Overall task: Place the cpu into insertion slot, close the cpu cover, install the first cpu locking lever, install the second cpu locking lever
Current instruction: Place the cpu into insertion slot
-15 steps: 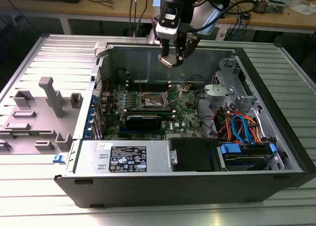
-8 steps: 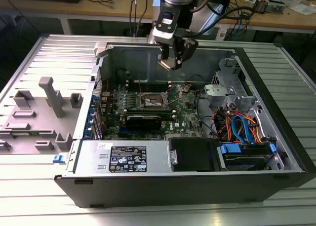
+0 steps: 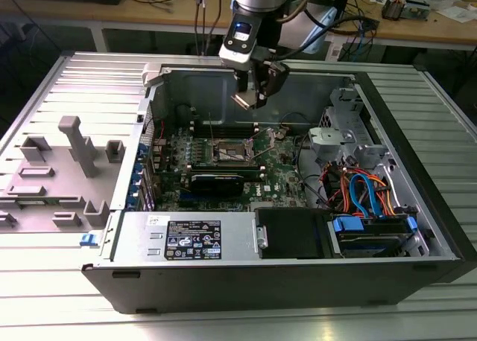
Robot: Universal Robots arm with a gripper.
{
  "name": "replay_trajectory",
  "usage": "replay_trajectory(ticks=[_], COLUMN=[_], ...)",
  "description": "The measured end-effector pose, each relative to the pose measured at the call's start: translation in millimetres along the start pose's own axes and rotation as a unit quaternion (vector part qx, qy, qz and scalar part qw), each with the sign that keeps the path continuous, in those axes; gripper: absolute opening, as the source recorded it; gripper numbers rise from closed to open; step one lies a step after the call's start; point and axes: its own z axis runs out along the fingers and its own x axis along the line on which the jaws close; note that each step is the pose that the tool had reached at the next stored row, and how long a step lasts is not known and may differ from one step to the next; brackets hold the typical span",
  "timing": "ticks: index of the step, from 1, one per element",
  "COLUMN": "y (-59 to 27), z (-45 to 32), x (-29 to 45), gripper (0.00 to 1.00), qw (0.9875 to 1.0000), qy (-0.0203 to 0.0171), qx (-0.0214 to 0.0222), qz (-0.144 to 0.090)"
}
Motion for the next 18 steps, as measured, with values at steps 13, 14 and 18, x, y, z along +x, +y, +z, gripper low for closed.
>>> replay_trajectory(ticks=[13,14,18], y=[-0.4,-0.4,-0.4], z=[5.1,5.1,5.1], x=[-0.1,-0.1,-0.1], gripper=[0.54,0.54,0.54], qw=[0.9997,0.9997,0.9997], qy=[-0.0022,-0.0022,-0.0022], qx=[0.0001,0.0001,0.0001], qz=[0.023,0.023,0.023])
